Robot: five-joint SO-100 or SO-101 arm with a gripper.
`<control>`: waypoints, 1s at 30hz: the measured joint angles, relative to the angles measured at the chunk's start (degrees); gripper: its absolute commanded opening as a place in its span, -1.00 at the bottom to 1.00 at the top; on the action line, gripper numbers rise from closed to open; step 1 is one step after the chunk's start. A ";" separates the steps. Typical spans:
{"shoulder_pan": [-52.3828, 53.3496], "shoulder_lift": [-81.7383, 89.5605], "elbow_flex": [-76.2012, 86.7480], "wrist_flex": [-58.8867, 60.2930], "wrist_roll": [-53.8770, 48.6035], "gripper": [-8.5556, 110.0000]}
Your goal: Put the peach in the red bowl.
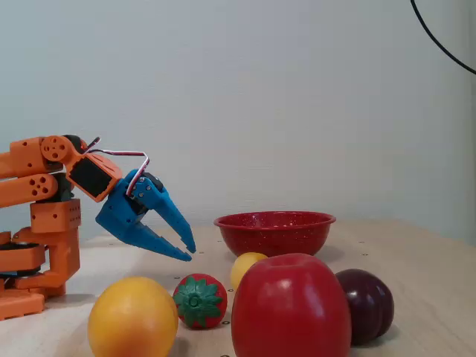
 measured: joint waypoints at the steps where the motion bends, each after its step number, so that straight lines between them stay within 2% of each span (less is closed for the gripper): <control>1: 0.00 0.00 0.00 0.00 0.00 -0.85; 5: 0.97 0.00 0.00 0.00 -5.36 -0.85; 21: 1.05 -0.18 -0.26 0.00 -5.36 -0.85; 30: 0.97 -17.14 -12.66 0.00 -4.31 -0.85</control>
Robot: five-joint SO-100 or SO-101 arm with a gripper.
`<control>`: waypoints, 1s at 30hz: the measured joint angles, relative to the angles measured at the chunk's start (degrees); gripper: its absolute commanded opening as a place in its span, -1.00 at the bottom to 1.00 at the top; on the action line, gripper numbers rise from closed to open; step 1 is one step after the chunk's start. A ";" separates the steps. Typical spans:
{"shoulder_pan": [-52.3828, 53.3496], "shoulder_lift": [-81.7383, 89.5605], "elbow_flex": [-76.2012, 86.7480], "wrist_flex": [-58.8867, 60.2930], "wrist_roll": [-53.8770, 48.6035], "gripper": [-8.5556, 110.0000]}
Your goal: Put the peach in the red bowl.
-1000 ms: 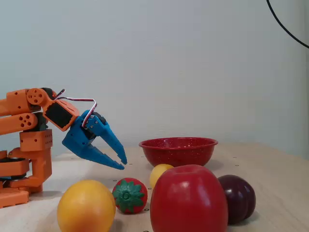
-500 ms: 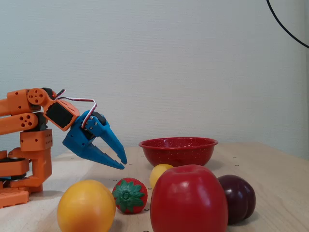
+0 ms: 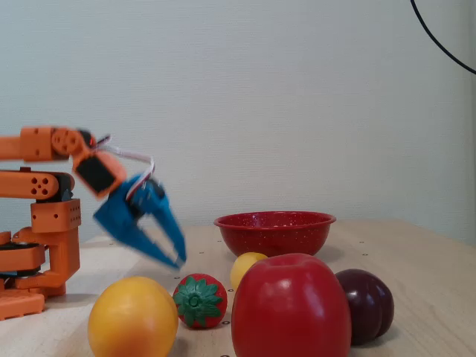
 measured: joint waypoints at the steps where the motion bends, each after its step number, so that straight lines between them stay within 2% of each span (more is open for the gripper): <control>1: 0.09 -1.93 -2.64 0.00 0.53 -0.85; 5: 0.09 -12.13 -12.04 0.62 2.64 -0.85; 11: -3.08 -26.10 -27.33 7.65 7.73 -0.85; 21: -10.02 -51.42 -60.03 30.32 13.01 -0.84; 26: -15.64 -57.39 -69.35 37.09 16.87 -0.76; 30: -21.80 -65.13 -76.03 43.15 20.83 -0.56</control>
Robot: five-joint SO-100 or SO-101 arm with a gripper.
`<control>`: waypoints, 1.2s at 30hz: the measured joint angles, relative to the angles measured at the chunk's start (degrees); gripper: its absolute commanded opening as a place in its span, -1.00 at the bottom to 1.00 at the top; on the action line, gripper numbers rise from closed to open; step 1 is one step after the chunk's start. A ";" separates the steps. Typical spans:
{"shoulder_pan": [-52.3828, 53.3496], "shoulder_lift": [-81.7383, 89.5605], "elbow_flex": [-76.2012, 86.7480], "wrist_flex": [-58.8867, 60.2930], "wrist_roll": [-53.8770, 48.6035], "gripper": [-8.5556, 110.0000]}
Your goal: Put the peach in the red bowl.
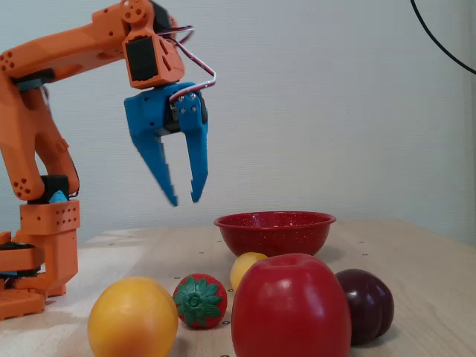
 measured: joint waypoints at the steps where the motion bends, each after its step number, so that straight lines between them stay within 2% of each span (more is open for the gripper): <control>1: -1.67 -0.44 -0.88 1.76 1.41 -0.46; 6: -10.90 -2.99 -4.31 6.59 11.25 -0.13; 13: -22.76 -5.27 -5.27 7.91 27.25 0.16; 21: -32.26 -13.18 -5.80 7.03 39.99 0.24; 36: -38.14 -22.68 -5.54 -2.99 53.00 0.28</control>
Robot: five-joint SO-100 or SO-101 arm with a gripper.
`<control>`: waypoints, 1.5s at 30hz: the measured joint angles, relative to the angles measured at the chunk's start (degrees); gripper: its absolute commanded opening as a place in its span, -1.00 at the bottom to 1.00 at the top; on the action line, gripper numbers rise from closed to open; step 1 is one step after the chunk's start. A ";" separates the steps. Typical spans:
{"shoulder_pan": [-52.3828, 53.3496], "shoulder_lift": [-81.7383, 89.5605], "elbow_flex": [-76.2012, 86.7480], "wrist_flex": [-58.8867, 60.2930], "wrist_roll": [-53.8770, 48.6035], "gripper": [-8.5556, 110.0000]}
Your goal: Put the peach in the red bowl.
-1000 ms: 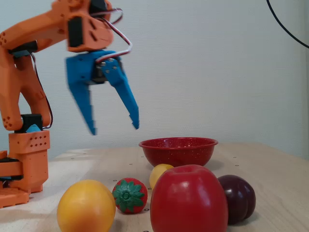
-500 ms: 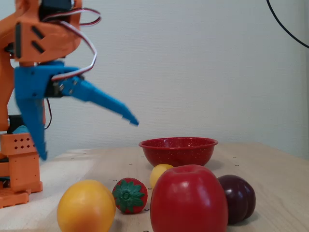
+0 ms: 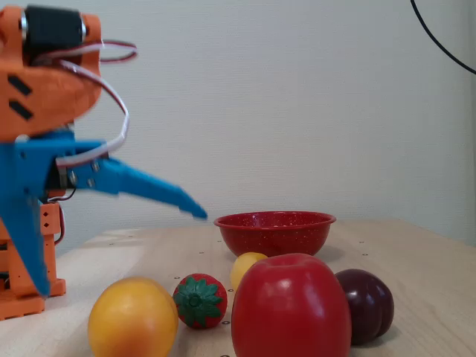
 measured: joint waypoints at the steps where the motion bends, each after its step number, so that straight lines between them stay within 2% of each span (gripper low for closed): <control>1: 0.00 -0.88 0.53 -0.79 0.44 0.28; 22: 2.11 -8.26 2.20 -7.47 1.93 0.28; 31: 6.42 -8.70 2.37 -8.00 -0.70 0.28; 45: 6.77 -10.81 3.25 -11.51 -1.41 0.27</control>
